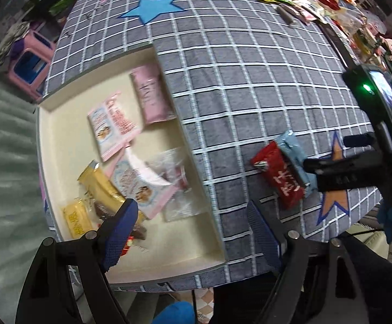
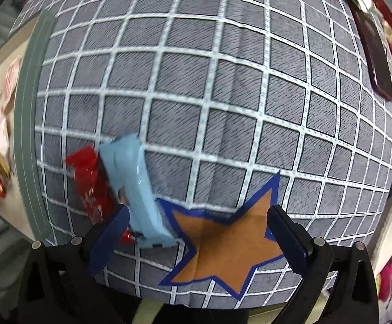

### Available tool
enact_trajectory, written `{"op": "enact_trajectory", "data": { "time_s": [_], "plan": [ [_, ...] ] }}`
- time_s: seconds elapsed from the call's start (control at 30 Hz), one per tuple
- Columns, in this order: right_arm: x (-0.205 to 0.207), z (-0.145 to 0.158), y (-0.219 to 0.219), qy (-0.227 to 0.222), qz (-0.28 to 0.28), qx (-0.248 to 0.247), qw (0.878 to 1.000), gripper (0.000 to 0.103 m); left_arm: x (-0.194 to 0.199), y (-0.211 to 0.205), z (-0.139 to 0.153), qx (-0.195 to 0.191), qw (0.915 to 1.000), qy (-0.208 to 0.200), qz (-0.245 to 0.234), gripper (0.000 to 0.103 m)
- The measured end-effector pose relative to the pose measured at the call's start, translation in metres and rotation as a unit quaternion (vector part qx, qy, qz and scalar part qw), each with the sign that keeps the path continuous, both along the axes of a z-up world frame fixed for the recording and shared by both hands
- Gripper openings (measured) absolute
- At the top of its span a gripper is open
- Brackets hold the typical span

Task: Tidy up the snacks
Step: 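Grasp the red wrapped bar with the left tool while the right tool grasps the light blue bar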

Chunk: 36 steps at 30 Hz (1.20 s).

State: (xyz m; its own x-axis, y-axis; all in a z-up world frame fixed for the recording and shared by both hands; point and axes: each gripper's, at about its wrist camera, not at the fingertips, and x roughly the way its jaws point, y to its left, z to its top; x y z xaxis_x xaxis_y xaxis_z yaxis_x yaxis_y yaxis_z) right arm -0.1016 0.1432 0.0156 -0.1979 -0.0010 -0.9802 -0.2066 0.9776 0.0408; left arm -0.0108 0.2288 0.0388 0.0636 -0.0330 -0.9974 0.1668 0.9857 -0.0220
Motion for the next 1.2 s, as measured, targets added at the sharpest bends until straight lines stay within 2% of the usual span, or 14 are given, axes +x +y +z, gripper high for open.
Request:
{"op": "enact_trajectory", "data": {
  "time_s": [0.2, 0.3, 0.4, 0.6, 0.77, 0.87, 0.93, 0.97, 1.03, 1.1, 1.2],
  "plan": [
    [0.014, -0.016, 0.008, 0.021, 0.004, 0.027, 0.999, 0.102, 0.003, -0.026, -0.004, -0.011, 0.9997, 0.014, -0.016, 0.085],
    [0.012, -0.019, 0.014, 0.017, -0.007, 0.024, 1.0, 0.102, 0.005, -0.041, -0.011, -0.021, 0.9992, 0.025, -0.022, 0.085],
    [0.011, -0.026, -0.006, 0.014, -0.018, 0.02, 1.0, 0.102, 0.007, -0.06, -0.022, -0.025, 0.9988, 0.034, -0.023, 0.085],
    [0.018, -0.031, -0.053, 0.021, -0.039, 0.006, 0.999, 0.102, 0.01, -0.084, -0.054, -0.01, 0.9978, 0.059, 0.027, 0.085],
    [0.021, -0.034, -0.08, 0.036, -0.07, 0.022, 0.997, 0.102, 0.011, -0.091, -0.072, 0.012, 0.996, 0.06, 0.065, 0.085],
    [0.014, -0.037, -0.094, 0.035, -0.068, 0.012, 0.997, 0.102, 0.011, -0.093, -0.082, 0.024, 0.9949, 0.061, 0.076, 0.085],
    [0.007, -0.041, -0.093, 0.035, -0.049, -0.007, 0.998, 0.102, 0.009, -0.092, -0.088, 0.027, 0.994, 0.066, 0.083, 0.091],
    [-0.009, -0.043, -0.092, 0.031, -0.044, -0.009, 0.999, 0.102, 0.007, -0.092, -0.092, 0.03, 0.9934, 0.068, 0.087, 0.096],
    [-0.017, -0.043, -0.09, 0.031, -0.049, -0.009, 0.998, 0.103, 0.002, -0.093, -0.099, 0.037, 0.9926, 0.07, 0.092, 0.103],
    [-0.019, -0.044, -0.088, 0.028, -0.053, -0.005, 0.998, 0.103, -0.004, -0.081, -0.105, 0.011, 0.9912, 0.074, 0.11, 0.103],
    [-0.019, -0.045, -0.087, 0.019, -0.057, -0.004, 0.998, 0.103, -0.011, -0.077, -0.11, 0.008, 0.9916, 0.065, 0.112, 0.103]
  ]
}}
